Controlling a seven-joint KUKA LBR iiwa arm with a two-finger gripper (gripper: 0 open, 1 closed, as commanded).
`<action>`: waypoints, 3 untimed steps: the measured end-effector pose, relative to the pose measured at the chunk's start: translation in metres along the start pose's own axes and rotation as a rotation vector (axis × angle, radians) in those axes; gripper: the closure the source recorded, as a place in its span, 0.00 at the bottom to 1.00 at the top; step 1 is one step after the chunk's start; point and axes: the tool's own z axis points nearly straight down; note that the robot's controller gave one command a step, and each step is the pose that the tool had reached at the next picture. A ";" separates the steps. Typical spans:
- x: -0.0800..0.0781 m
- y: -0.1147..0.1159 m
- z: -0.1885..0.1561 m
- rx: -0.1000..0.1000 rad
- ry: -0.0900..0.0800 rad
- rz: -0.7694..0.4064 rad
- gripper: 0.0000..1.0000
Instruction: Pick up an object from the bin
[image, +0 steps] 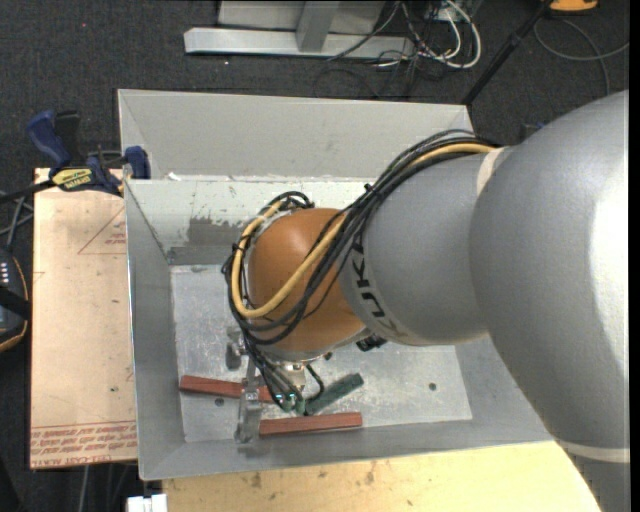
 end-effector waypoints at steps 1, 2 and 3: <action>-0.002 -0.001 -0.004 -0.002 -0.007 0.004 0.00; -0.031 0.022 0.059 -0.003 -0.007 0.254 1.00; -0.031 0.022 0.059 -0.003 -0.008 0.254 1.00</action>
Offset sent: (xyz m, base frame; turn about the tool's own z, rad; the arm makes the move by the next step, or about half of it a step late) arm 0.0301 0.0212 -0.0591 0.2543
